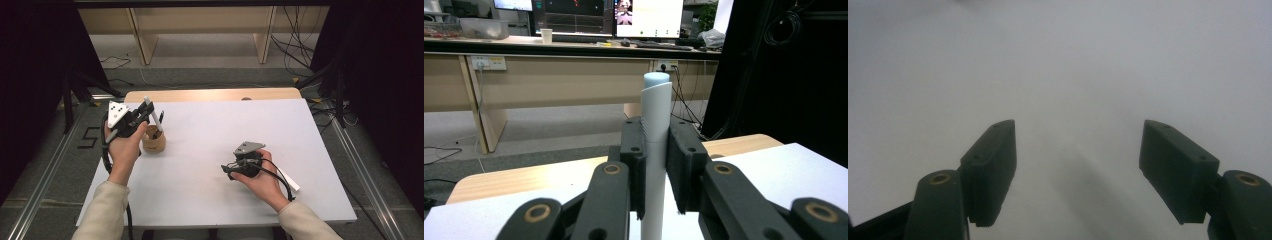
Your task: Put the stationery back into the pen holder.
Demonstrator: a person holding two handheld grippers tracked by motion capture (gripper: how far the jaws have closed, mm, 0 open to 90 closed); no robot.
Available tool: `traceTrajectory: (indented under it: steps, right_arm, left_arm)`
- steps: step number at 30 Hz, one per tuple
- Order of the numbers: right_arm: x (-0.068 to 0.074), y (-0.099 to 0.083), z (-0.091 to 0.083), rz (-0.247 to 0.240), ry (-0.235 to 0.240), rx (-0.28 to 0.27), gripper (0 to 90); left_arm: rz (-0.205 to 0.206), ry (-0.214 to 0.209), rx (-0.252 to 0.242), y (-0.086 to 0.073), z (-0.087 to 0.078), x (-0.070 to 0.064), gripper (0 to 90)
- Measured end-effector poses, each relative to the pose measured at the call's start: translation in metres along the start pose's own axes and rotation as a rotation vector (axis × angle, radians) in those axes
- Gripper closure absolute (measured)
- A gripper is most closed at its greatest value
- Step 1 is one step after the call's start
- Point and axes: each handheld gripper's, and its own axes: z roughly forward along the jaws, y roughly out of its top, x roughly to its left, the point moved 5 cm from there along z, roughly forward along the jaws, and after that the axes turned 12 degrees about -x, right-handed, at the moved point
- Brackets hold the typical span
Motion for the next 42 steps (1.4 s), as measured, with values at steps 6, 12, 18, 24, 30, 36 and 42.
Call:
traceTrajectory:
  steps: [6,12,18,24,30,36,42]
  right_arm:
    - [-0.001,0.0,0.0,0.0,-0.002,0.003,31.6]
    - [-0.001,-0.001,0.0,-0.001,-0.001,0.006,31.5]
    - [0.0,-0.001,0.001,-0.004,0.003,0.011,31.4]
    - [-0.001,-0.002,0.001,-0.008,0.002,0.011,31.4]
    - [-0.001,-0.002,0.001,-0.01,0.001,0.014,31.4]
    - [-0.001,-0.003,0.002,-0.012,-0.001,0.017,31.5]
    - [-0.001,-0.003,0.002,-0.014,0.0,0.02,31.4]
  left_arm:
    - [0.021,0.023,-0.001,-0.001,0.003,0.007,78.7]
    - [0.043,0.052,0.017,-0.007,0.006,0.017,78.7]
    - [0.07,0.077,0.047,-0.017,0.009,0.026,78.7]
    - [0.057,0.1,0.078,-0.03,0.011,0.035,78.6]
    - [0.06,0.119,0.105,-0.039,0.011,0.043,78.6]
    - [0.049,0.129,0.133,-0.048,0.012,0.046,78.6]
    - [0.024,0.142,0.162,-0.057,0.011,0.051,78.5]
